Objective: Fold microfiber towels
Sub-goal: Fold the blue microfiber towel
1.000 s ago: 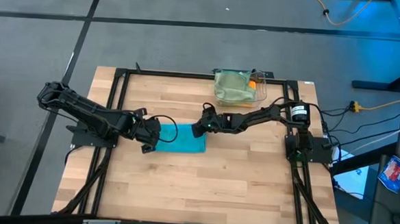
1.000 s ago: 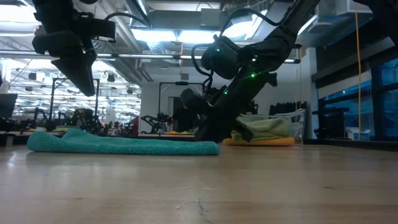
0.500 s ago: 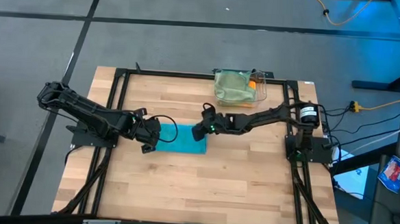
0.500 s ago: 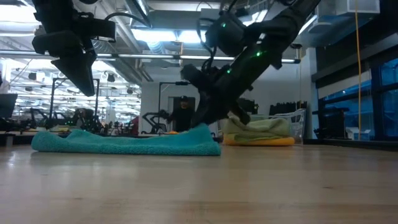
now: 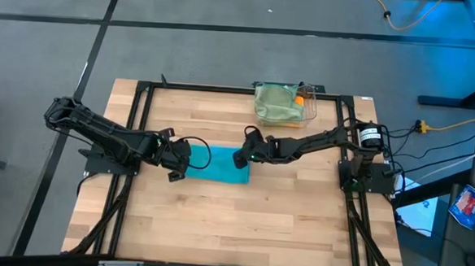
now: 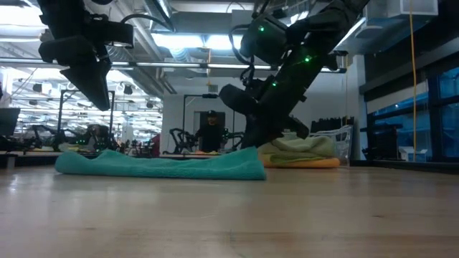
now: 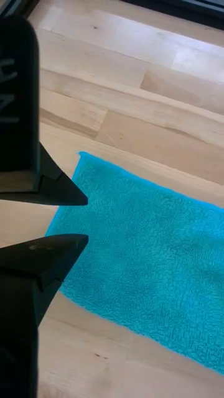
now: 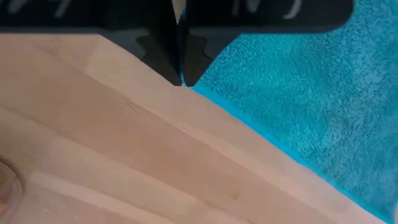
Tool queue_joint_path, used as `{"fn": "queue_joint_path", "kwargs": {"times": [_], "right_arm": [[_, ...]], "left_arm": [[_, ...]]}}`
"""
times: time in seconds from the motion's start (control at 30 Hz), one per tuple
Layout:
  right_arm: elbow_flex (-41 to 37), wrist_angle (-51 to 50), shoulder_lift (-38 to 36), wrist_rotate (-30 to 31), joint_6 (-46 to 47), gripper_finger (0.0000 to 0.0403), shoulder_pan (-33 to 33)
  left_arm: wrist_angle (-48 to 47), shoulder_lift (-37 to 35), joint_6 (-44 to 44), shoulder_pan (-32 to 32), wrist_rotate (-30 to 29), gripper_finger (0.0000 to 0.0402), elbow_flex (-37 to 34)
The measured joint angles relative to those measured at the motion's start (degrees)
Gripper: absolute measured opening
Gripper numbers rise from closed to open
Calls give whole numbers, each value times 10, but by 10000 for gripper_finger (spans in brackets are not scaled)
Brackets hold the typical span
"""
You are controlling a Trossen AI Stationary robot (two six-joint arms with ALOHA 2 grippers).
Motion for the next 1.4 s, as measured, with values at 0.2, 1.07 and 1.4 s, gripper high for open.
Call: {"fn": "queue_joint_path", "kwargs": {"times": [0.2,1.07,1.4], "right_arm": [[0,-14,0,0,-23,59,-1],[1,-102,-164,72,-177,117,36],[1,-170,-272,154,-181,117,71]], "left_arm": [[0,0,-3,0,-1,77,0],[351,38,16,-19,15,76,-52],[664,211,105,40,29,76,-53]]}}
